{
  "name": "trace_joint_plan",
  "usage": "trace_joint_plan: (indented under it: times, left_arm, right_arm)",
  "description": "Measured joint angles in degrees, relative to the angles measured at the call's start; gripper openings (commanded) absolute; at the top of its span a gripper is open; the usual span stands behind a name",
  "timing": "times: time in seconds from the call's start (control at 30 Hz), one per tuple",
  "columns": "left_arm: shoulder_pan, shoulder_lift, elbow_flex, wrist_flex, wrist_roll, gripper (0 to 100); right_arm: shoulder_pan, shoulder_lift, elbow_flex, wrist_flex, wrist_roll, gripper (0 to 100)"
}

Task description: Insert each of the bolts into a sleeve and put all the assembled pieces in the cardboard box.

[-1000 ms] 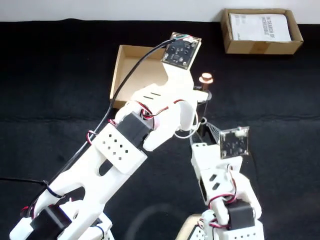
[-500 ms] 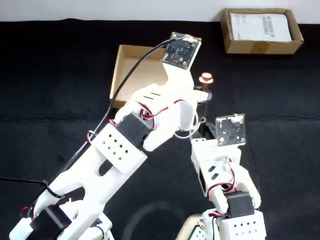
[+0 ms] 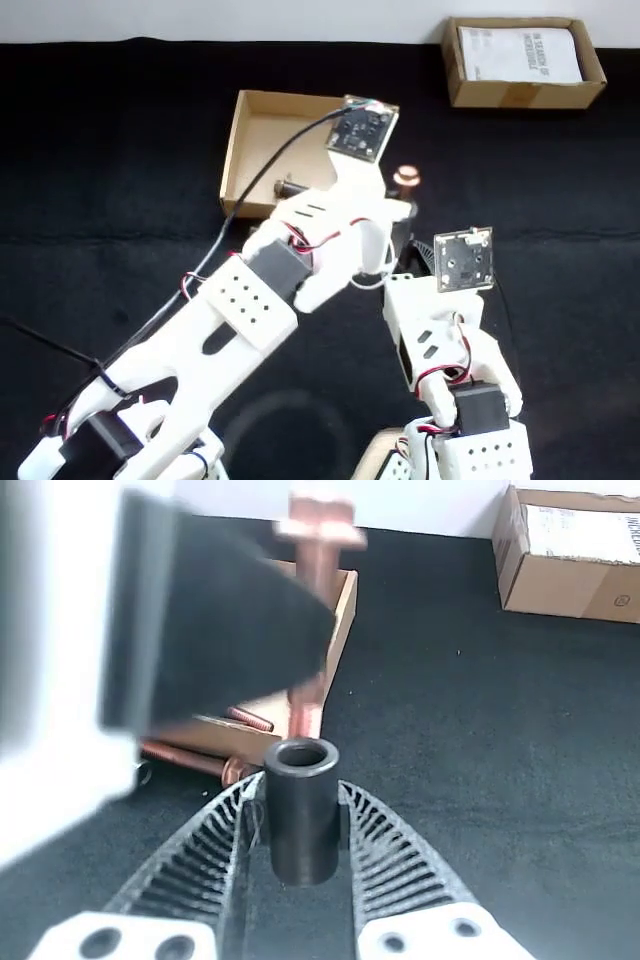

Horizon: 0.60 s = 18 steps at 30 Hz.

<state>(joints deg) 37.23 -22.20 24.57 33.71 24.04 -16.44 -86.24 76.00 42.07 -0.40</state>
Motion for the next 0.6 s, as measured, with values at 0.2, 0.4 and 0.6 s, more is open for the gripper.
trace_joint_plan:
  times: [0.2, 0.4, 0.6]
  left_arm:
    - [0.0, 0.0, -0.62, -0.18, 1.32, 1]
    - [-0.09, 0.0, -2.99, -0.18, -2.55, 1]
    - [-0.09, 0.0, -6.15, 3.96, -2.64, 1]
  right_arm:
    - [0.0, 0.0, 0.0, 0.0, 0.0, 0.8]
    - [0.0, 0.0, 0.0, 0.0, 0.0, 0.8]
    - [0.0, 0.0, 0.0, 0.0, 0.0, 0.8]
